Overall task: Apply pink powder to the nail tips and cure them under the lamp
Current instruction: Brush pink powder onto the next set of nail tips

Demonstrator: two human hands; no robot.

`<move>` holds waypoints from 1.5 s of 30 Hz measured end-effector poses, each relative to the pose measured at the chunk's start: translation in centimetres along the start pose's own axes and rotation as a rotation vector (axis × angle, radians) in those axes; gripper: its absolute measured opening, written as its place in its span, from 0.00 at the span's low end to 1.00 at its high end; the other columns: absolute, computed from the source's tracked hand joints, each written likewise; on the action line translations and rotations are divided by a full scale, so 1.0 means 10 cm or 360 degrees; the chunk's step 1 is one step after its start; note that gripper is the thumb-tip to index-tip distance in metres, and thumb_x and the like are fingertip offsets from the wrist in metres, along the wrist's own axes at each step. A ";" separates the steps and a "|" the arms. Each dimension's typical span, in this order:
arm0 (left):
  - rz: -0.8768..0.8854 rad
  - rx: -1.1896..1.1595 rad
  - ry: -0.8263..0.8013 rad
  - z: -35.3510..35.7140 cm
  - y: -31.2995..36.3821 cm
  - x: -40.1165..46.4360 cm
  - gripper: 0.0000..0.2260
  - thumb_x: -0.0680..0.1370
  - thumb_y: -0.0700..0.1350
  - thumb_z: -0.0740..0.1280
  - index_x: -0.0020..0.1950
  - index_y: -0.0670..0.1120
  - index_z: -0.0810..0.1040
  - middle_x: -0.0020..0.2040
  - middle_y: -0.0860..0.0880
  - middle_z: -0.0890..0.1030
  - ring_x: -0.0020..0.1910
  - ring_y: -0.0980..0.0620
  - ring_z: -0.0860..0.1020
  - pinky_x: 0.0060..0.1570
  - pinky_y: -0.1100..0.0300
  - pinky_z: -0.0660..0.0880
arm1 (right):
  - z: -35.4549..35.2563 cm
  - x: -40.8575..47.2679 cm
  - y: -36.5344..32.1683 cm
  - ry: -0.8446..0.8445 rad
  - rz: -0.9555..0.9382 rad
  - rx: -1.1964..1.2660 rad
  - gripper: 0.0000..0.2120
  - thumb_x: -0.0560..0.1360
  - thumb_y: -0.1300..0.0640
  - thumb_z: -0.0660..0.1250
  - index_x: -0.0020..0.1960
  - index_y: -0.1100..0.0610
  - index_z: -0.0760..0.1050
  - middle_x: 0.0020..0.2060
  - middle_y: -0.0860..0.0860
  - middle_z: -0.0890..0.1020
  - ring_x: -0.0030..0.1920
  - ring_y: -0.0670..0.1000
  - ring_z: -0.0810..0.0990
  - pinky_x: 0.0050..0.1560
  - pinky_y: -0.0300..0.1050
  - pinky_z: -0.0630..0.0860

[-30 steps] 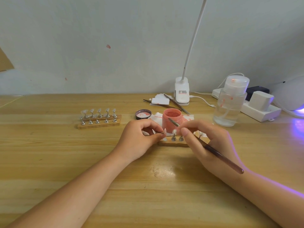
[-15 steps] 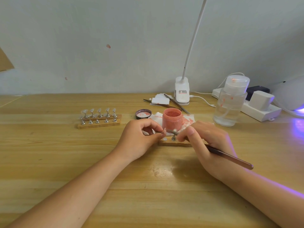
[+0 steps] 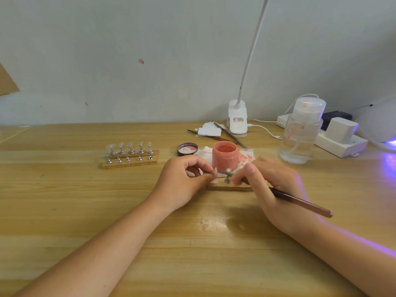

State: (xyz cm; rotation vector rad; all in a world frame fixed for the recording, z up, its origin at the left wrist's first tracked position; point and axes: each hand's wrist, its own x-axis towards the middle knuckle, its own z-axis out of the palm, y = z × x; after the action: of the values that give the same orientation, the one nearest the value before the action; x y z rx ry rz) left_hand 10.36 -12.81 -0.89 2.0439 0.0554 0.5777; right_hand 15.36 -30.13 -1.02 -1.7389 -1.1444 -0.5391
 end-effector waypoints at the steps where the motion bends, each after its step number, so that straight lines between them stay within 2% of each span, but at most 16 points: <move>1: -0.0010 0.0002 0.0001 0.00 0.00 0.00 0.11 0.67 0.39 0.75 0.32 0.53 0.78 0.25 0.60 0.75 0.26 0.62 0.70 0.29 0.73 0.65 | 0.00 0.00 0.00 0.0005 0.0016 -0.0021 0.20 0.77 0.50 0.55 0.36 0.56 0.80 0.32 0.44 0.79 0.36 0.45 0.76 0.41 0.39 0.70; 6: -0.0005 -0.0011 -0.0008 0.00 0.00 0.00 0.11 0.67 0.39 0.74 0.32 0.53 0.78 0.32 0.53 0.79 0.29 0.61 0.70 0.31 0.71 0.67 | 0.00 0.00 -0.01 -0.0023 -0.0038 0.0021 0.23 0.78 0.48 0.54 0.33 0.56 0.80 0.30 0.39 0.76 0.33 0.42 0.73 0.42 0.37 0.67; 10: -0.0026 -0.0018 -0.0008 0.00 0.01 0.00 0.11 0.68 0.39 0.74 0.32 0.53 0.78 0.27 0.59 0.76 0.27 0.62 0.69 0.30 0.72 0.66 | 0.01 0.01 0.00 -0.0006 -0.0001 -0.0039 0.19 0.77 0.51 0.56 0.36 0.55 0.81 0.32 0.43 0.80 0.35 0.45 0.76 0.42 0.42 0.69; 14: -0.0017 -0.0020 -0.0011 0.00 0.01 0.00 0.10 0.68 0.39 0.74 0.32 0.52 0.77 0.32 0.53 0.79 0.28 0.62 0.70 0.30 0.71 0.66 | 0.01 -0.01 0.00 -0.0026 -0.0050 -0.0023 0.23 0.79 0.48 0.53 0.34 0.54 0.80 0.30 0.42 0.78 0.33 0.45 0.75 0.42 0.42 0.69; 18: -0.0033 -0.0031 -0.0014 0.00 0.01 -0.01 0.10 0.68 0.39 0.74 0.33 0.52 0.78 0.28 0.58 0.76 0.26 0.62 0.69 0.30 0.72 0.66 | 0.02 0.01 0.01 -0.0009 0.0003 -0.0056 0.19 0.77 0.50 0.56 0.36 0.54 0.81 0.31 0.44 0.80 0.35 0.47 0.77 0.42 0.44 0.70; 21: -0.0032 -0.0015 -0.0012 0.00 0.01 -0.01 0.10 0.68 0.38 0.74 0.33 0.51 0.77 0.31 0.55 0.78 0.28 0.62 0.70 0.30 0.71 0.67 | 0.01 -0.01 0.00 -0.0029 -0.0035 0.0002 0.23 0.79 0.48 0.54 0.34 0.54 0.80 0.29 0.42 0.78 0.33 0.45 0.76 0.42 0.44 0.69; 24: -0.0030 -0.0014 -0.0010 -0.01 0.01 -0.01 0.10 0.68 0.38 0.74 0.33 0.51 0.78 0.30 0.56 0.78 0.27 0.62 0.70 0.30 0.72 0.66 | 0.00 0.00 0.01 0.0016 0.0010 -0.0050 0.19 0.77 0.51 0.56 0.37 0.54 0.81 0.32 0.44 0.80 0.36 0.45 0.77 0.42 0.44 0.70; 28: -0.0019 -0.0001 -0.0004 0.00 0.03 -0.01 0.10 0.68 0.38 0.74 0.33 0.52 0.78 0.34 0.49 0.80 0.29 0.61 0.70 0.31 0.71 0.67 | 0.00 -0.01 -0.01 -0.0081 -0.0004 0.0000 0.23 0.78 0.48 0.54 0.33 0.54 0.80 0.29 0.43 0.79 0.33 0.43 0.76 0.44 0.43 0.69; 30: -0.0030 -0.0001 0.0006 0.00 0.03 -0.01 0.11 0.68 0.38 0.74 0.32 0.52 0.78 0.31 0.55 0.79 0.28 0.62 0.70 0.30 0.72 0.67 | -0.02 -0.01 -0.03 0.0003 0.0023 0.0064 0.24 0.79 0.47 0.53 0.33 0.54 0.79 0.29 0.43 0.78 0.34 0.42 0.75 0.42 0.43 0.69; 33: -0.0039 -0.0068 -0.0012 -0.01 0.04 -0.02 0.10 0.68 0.39 0.74 0.33 0.53 0.78 0.29 0.62 0.78 0.28 0.64 0.72 0.31 0.74 0.67 | -0.04 0.01 -0.04 0.0172 0.0142 0.0212 0.17 0.77 0.51 0.54 0.36 0.51 0.77 0.32 0.44 0.80 0.37 0.43 0.78 0.43 0.43 0.72; 34: -0.0031 -0.0100 -0.0019 -0.01 0.05 -0.02 0.10 0.68 0.39 0.74 0.33 0.53 0.79 0.30 0.61 0.80 0.30 0.63 0.74 0.32 0.72 0.68 | -0.04 0.01 -0.04 0.0211 0.0185 0.0249 0.16 0.77 0.51 0.54 0.36 0.50 0.77 0.34 0.45 0.80 0.39 0.44 0.78 0.43 0.43 0.73; 36: -0.0011 -0.0122 -0.0015 -0.01 0.05 -0.02 0.11 0.69 0.38 0.73 0.34 0.54 0.80 0.33 0.56 0.82 0.33 0.55 0.78 0.35 0.65 0.72 | -0.04 0.02 -0.04 0.0241 0.0274 0.0291 0.16 0.77 0.49 0.54 0.38 0.49 0.77 0.35 0.45 0.81 0.41 0.45 0.79 0.45 0.44 0.75; 38: 0.0017 -0.0094 -0.0023 -0.01 0.06 -0.02 0.10 0.69 0.38 0.73 0.35 0.54 0.81 0.35 0.53 0.82 0.36 0.49 0.78 0.37 0.60 0.73 | -0.05 0.02 -0.02 0.0252 0.0346 0.0318 0.15 0.78 0.50 0.56 0.38 0.52 0.78 0.36 0.46 0.81 0.42 0.46 0.80 0.46 0.42 0.75; 41: 0.0057 -0.0060 -0.0071 -0.01 0.08 -0.02 0.07 0.68 0.38 0.73 0.37 0.51 0.82 0.36 0.56 0.80 0.31 0.60 0.73 0.31 0.73 0.67 | -0.05 0.03 -0.01 0.0272 0.0419 0.0362 0.16 0.77 0.53 0.56 0.38 0.55 0.78 0.34 0.45 0.81 0.41 0.44 0.79 0.45 0.36 0.73; 45: -0.0017 -0.0017 -0.0095 0.00 0.06 -0.01 0.07 0.67 0.39 0.74 0.37 0.52 0.82 0.31 0.54 0.80 0.28 0.61 0.68 0.30 0.74 0.64 | -0.04 0.04 0.00 0.0248 0.0426 0.0352 0.17 0.78 0.53 0.56 0.37 0.56 0.78 0.33 0.47 0.80 0.40 0.45 0.79 0.44 0.37 0.74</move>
State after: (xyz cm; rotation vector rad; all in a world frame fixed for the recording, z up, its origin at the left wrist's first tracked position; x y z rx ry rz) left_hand 10.11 -13.19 -0.43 2.0481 0.0278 0.5093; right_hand 15.56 -30.32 -0.57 -1.5958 -0.8133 -0.3618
